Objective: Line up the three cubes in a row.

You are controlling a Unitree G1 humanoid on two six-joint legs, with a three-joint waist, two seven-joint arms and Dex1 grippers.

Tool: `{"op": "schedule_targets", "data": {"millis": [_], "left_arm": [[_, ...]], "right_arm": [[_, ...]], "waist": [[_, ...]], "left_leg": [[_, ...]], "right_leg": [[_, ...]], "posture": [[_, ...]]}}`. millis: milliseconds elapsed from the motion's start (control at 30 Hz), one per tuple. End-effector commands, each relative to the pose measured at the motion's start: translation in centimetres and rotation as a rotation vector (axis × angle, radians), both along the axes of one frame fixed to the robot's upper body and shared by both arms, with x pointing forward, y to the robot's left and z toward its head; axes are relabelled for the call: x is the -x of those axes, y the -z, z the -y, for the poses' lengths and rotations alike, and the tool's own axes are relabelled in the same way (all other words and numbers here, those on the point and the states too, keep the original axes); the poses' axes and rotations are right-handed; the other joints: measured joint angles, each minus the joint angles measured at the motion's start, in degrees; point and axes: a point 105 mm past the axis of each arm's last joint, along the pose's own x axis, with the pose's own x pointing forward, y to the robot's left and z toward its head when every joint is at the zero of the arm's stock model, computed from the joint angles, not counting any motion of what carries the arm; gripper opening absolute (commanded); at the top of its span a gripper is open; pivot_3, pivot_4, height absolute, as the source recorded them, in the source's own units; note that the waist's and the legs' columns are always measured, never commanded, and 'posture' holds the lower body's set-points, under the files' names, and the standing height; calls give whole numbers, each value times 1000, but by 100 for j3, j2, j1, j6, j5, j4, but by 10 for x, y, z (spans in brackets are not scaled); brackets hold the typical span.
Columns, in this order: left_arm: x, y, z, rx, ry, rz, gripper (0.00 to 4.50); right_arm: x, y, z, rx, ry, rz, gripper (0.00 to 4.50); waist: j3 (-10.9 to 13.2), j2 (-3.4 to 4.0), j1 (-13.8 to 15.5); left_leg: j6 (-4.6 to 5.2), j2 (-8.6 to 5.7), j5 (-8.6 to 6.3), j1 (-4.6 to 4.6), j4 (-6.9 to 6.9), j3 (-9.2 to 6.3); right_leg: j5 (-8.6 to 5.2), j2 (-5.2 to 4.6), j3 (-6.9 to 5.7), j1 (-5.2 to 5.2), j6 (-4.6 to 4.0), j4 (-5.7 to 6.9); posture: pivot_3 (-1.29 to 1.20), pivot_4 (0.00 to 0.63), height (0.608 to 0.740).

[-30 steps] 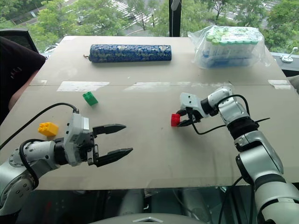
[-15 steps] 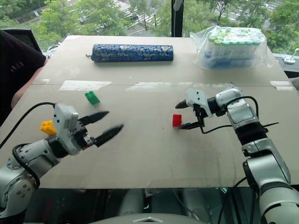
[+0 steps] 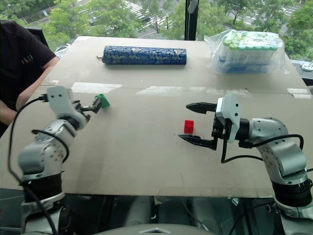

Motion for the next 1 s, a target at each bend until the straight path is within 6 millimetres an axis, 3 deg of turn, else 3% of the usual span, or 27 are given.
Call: {"op": "schedule_targets", "data": {"millis": [33, 133, 167, 233, 267, 400, 433, 567, 667, 767, 1000], "left_arm": [[-17, 7, -3, 1, -83, 6, 4500], [-30, 15, -2, 15, -120, 8, 4500], [-32, 15, -1, 27, -118, 16, 4094], [-38, 12, 2, 26, -104, 44, 3711], [-39, 12, 3, 26, -93, 48, 3409], [-41, 14, 1, 2, -81, 56, 1488], [-41, 11, 3, 5, -49, 81, 1219], [-27, 4, 23, 10, 240, 160, 1231], [-3, 5, 61, 17, 655, 154, 1231], [26, 20, 93, -127, 1115, 43, 1231], [24, 39, 127, -425, 1577, -101, 1231]], "right_arm": [[4, -14, 6, -10, 26, 57, 4477], [5, -14, 7, -2, 41, 64, 4477], [6, -15, 8, -2, 44, 64, 4500], [7, -15, 8, -3, 50, 62, 4500], [8, -16, 9, -4, 53, 60, 4500], [9, -16, 9, -2, 65, 58, 4500], [9, -15, 10, -2, 70, 54, 4500], [12, -11, 14, -3, 95, 21, 4500], [19, -3, 20, 11, 105, -30, 4500], [18, 5, 31, 18, 166, -49, 4500], [27, 17, 50, 65, 227, -70, 4500]], "waist": [[0, -3, -12], [2, -7, -32], [4, -9, -37], [5, -10, -38], [4, -10, -32], [4, -10, -27], [4, -10, -27], [5, -11, -44], [5, -10, -41], [6, -10, -17], [5, -10, 16]], "left_leg": [[0, 0, 0, -1, -1, -2], [0, 0, 0, -3, -2, -5], [0, 0, 0, -3, -4, -10], [-1, 1, 1, -3, -7, -13], [-1, 1, 0, -3, -8, -13], [-1, -1, 1, -3, -7, -12], [-1, -3, 1, -3, -6, -11], [-2, -3, 1, -4, -7, -11], [-23, -2, 13, -4, -13, -12], [-16, -2, 9, -4, -13, -17], [2, -16, 1, -3, 7, -21]], "right_leg": [[0, 0, -2, 0, 0, -1], [0, 2, -2, 0, 0, -1], [0, 3, -2, -1, 0, 0], [0, 6, -1, -1, 0, -1], [0, 6, -1, -1, 0, -1], [0, 2, -2, -1, 1, -1], [0, 0, -2, -1, 2, -1], [0, 0, -3, -1, 2, -1], [-2, 1, -6, -2, 1, -2], [-3, -2, -17, -1, 0, -2], [-3, -10, -17, 12, 1, -5]], "posture": [[0, 150, 740], [0, 150, 740], [0, 150, 740], [0, 150, 740], [0, 150, 740], [0, 150, 740], [0, 150, 740], [0, 150, 740], [0, 150, 740], [0, 150, 740], [0, 150, 740]]}}
